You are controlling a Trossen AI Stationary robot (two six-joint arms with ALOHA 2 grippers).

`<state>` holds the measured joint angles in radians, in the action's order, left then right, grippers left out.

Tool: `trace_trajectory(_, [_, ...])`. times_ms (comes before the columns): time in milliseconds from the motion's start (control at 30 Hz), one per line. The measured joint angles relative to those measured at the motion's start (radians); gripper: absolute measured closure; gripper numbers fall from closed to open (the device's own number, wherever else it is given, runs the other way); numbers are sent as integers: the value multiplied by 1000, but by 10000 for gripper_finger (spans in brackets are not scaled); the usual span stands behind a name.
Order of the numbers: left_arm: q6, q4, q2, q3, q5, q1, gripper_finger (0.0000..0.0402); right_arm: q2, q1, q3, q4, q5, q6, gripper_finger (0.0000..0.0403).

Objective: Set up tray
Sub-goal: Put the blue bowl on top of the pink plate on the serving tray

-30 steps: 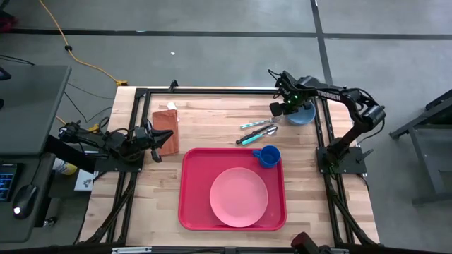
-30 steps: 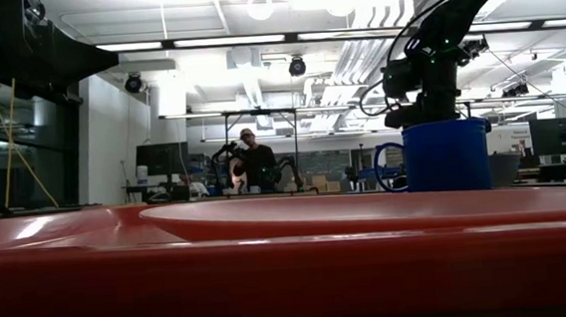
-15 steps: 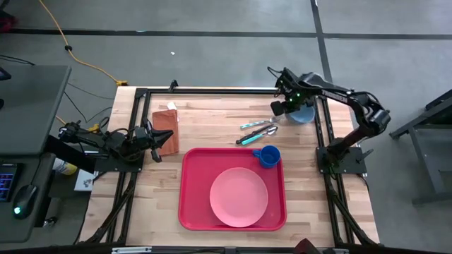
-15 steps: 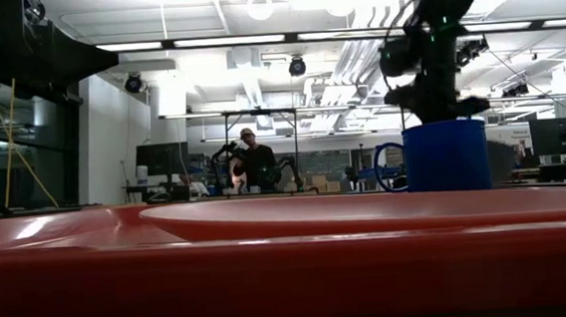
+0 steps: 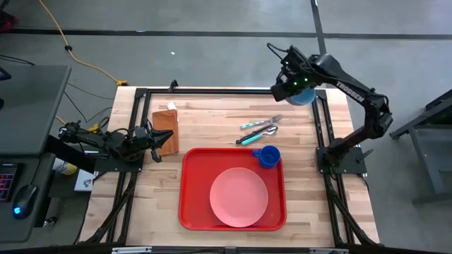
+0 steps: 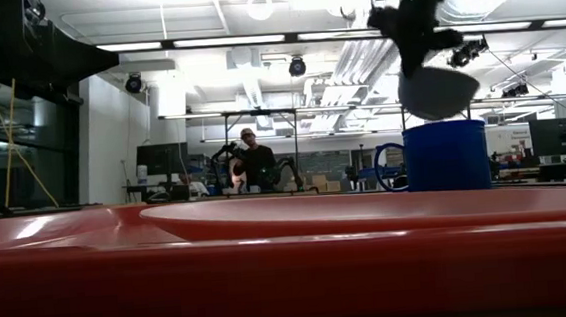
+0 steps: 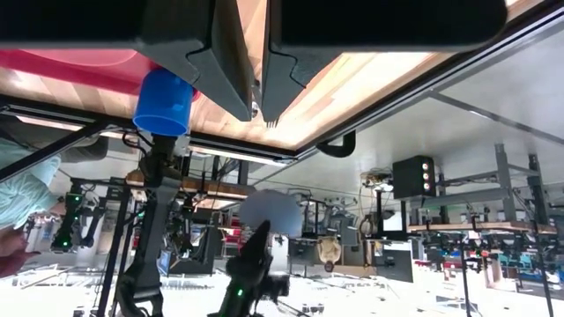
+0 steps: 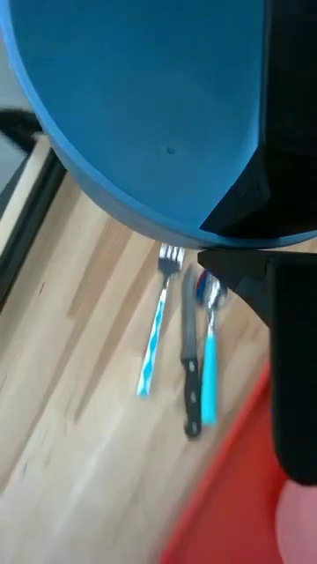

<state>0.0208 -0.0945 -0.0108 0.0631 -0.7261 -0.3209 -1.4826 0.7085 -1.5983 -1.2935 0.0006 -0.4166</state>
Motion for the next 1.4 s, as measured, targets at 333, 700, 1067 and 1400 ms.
trace_trajectory(333, [0,0,0,0,0,0,341,0,-249,-151,71,-126,-89,402])
trace_trajectory(700, [-3,22,0,0,8,0,341,-11,-612,-154,258,-155,-276,403])
trace_trajectory(1067, [-26,22,0,0,21,0,341,-49,-921,-154,352,-102,-345,403])
trace_trajectory(1400, [-26,19,0,0,-11,0,341,-261,-1068,-153,320,-114,-327,403])
